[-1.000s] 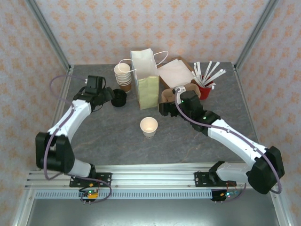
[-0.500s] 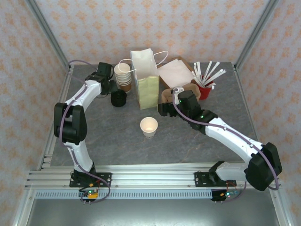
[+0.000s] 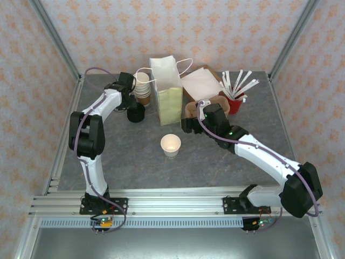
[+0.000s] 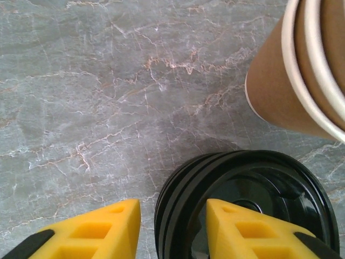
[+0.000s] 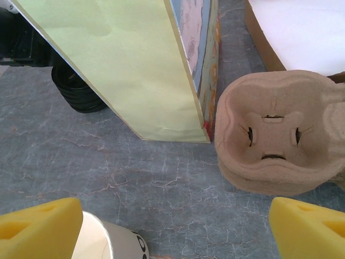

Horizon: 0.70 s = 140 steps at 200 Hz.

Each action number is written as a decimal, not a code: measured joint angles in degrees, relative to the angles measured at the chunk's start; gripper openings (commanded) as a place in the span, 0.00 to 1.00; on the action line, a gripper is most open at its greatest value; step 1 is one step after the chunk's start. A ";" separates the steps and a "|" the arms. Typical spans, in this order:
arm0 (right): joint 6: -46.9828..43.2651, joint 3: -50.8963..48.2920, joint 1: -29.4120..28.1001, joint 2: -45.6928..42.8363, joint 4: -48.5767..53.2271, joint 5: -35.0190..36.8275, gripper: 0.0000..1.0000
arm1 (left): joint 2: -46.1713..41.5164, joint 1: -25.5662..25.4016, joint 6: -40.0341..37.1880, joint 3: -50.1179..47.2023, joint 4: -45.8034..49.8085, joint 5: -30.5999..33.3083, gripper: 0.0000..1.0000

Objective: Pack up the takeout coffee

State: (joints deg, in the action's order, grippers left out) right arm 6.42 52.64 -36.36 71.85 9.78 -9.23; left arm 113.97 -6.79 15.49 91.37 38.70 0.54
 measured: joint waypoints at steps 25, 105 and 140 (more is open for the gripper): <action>0.00 0.00 0.00 0.09 0.00 0.02 0.90 | 0.24 -0.35 -0.59 0.63 0.81 0.04 0.30; 0.00 0.00 0.00 0.11 0.00 0.22 0.90 | 0.63 -0.35 -1.07 1.51 1.79 0.39 0.23; 0.02 0.00 0.00 0.11 0.00 0.42 0.90 | 0.63 -0.37 -1.07 1.60 2.16 0.39 0.21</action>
State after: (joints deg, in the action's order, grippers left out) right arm 6.44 52.64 -36.36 71.96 9.78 -8.82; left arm 114.61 -7.16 14.41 92.97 40.86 0.93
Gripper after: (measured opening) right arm 0.901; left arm 0.209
